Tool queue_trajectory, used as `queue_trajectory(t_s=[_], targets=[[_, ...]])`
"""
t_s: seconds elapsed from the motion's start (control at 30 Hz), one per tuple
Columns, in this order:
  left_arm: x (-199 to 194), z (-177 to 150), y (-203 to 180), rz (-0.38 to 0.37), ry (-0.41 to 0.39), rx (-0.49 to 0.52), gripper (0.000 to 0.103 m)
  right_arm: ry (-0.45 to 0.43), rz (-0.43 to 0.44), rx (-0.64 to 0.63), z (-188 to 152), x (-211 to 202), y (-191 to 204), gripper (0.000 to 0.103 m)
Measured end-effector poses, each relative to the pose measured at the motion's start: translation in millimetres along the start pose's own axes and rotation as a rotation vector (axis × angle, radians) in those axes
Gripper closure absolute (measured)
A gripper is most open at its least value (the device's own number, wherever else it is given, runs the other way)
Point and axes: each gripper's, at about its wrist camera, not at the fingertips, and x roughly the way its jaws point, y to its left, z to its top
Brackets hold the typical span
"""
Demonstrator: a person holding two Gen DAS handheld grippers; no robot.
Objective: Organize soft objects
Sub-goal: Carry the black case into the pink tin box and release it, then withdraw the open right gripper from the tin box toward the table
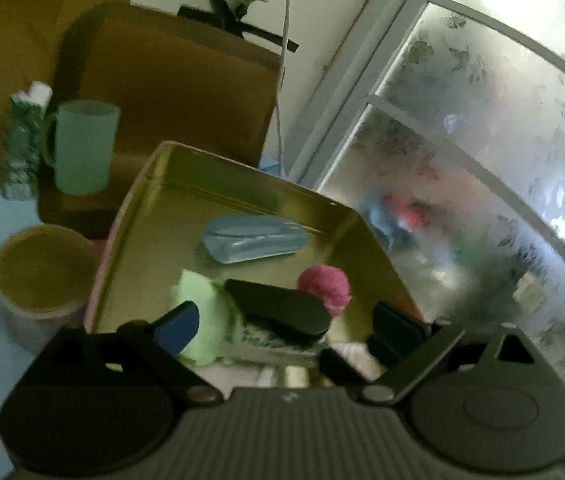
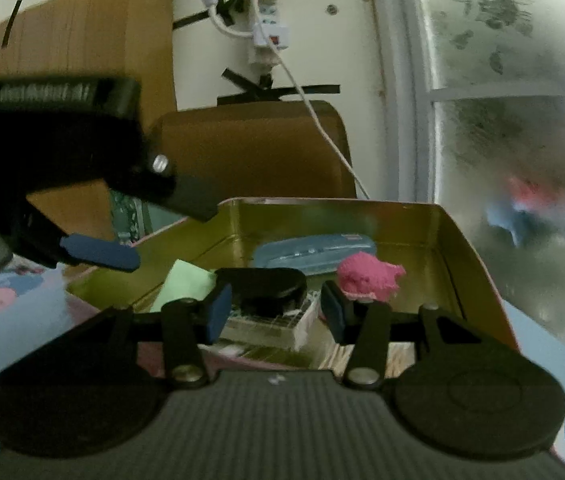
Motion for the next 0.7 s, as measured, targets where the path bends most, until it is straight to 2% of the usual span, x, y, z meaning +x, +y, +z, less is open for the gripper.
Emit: queue_trajectory(t_s=[0.13, 0.43, 0.6, 0.7], targets=[[-21, -10, -6, 0.069, -0.041, 0.070, 0.003, -0.001, 0.015, 0.052, -1, -17, -5, 0.051], [-56, -31, -6, 0.198, -0.065, 0.135, 0.002, 0.039, 0.065, 0.107, 1, -29, 5, 0.051], [-72, -42, 1, 0.248, -0.069, 0.145, 0.002, 0.084, 0.102, 0.094, 12, -18, 12, 0.059], [-80, -45, 6, 0.264, -0.071, 0.136, 0.002, 0.150, 0.118, 0.099, 22, 0, 8, 0.059]])
